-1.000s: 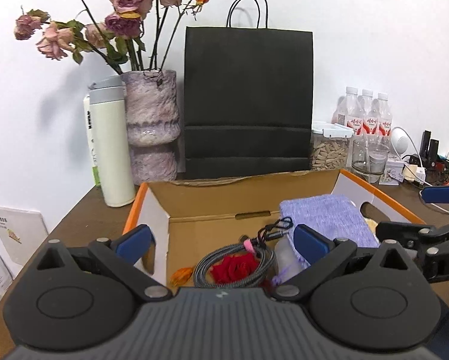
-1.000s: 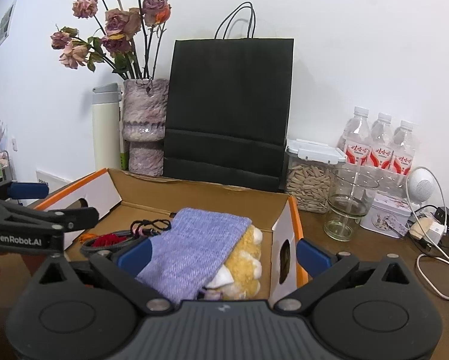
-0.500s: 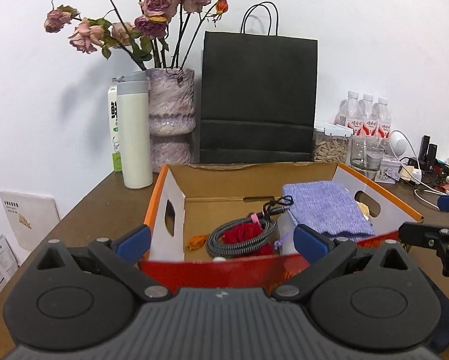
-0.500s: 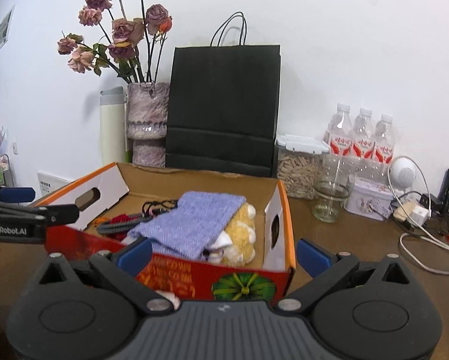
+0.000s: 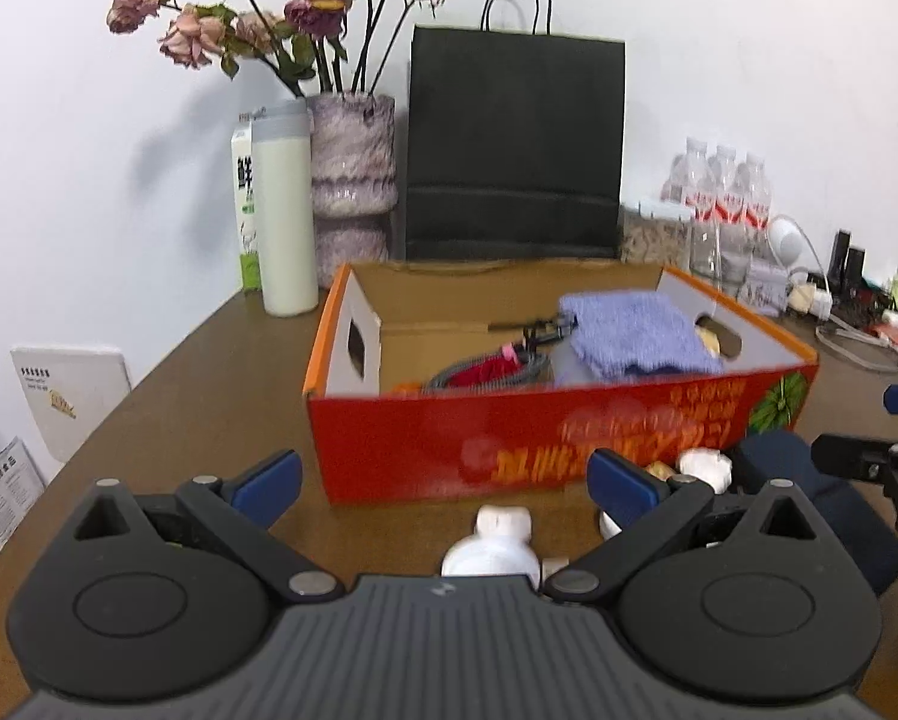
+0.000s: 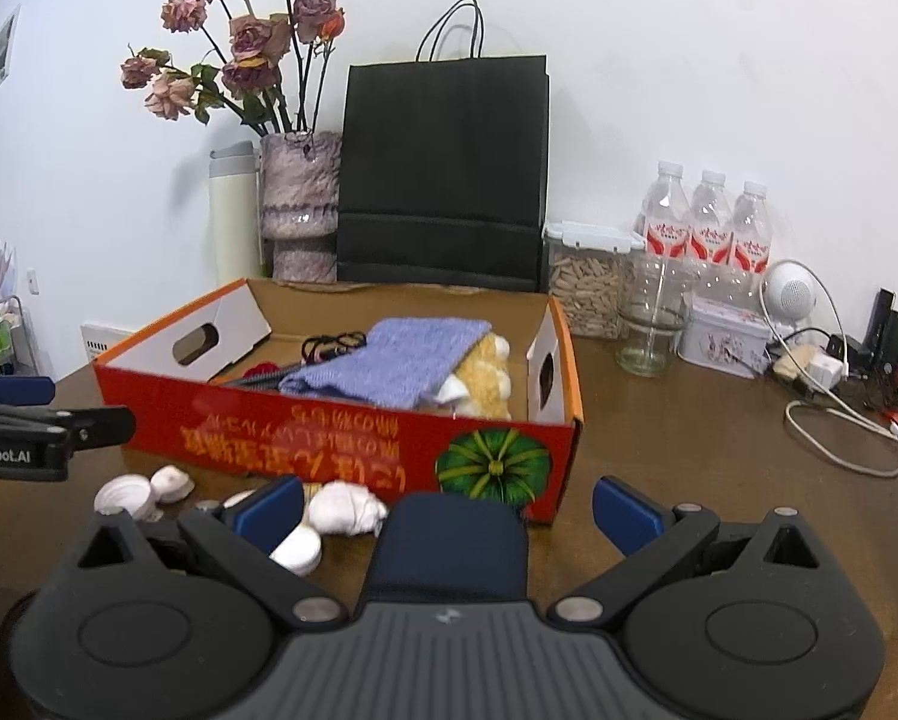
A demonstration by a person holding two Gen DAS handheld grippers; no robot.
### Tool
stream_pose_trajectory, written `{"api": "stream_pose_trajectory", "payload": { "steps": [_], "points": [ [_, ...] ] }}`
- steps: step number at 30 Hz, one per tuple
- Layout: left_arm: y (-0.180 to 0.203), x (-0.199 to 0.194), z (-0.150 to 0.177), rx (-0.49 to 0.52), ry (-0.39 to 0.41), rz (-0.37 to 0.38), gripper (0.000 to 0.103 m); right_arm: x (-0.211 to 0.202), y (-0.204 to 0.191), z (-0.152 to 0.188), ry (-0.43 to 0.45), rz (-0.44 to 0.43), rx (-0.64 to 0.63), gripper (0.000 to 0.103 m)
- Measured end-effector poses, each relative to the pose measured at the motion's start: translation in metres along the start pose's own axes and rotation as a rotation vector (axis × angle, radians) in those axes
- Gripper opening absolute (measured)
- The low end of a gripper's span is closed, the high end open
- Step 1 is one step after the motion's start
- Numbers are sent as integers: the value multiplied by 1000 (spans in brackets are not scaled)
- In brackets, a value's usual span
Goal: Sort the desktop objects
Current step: 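Withdraw both tools from the box back over the table items, then grasp the black USB cable with the left tool while the right tool grasps the navy pouch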
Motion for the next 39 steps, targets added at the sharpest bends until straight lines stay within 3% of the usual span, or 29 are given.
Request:
{"api": "stream_pose_trajectory", "payload": {
  "steps": [18, 31, 36, 39],
  "points": [
    [13, -32, 47, 87, -139, 43, 102, -31, -14, 41, -91, -18, -23, 103],
    [15, -28, 54, 66, -189, 75, 65, -27, -10, 47, -135, -25, 2, 103],
    [14, -30, 53, 60, -182, 83, 41, -23, -10, 48, -151, -28, -3, 103],
    [14, -29, 53, 58, -181, 86, 37, -19, -10, 47, -159, -30, -8, 103]
  ]
}}
Point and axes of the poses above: each gripper's, at about its wrist camera, not at the fingertips, and x roughly the way its jaws point, y to its right, z to its underside, the point moved 1 cm from there along x, roughly the way its jaws point
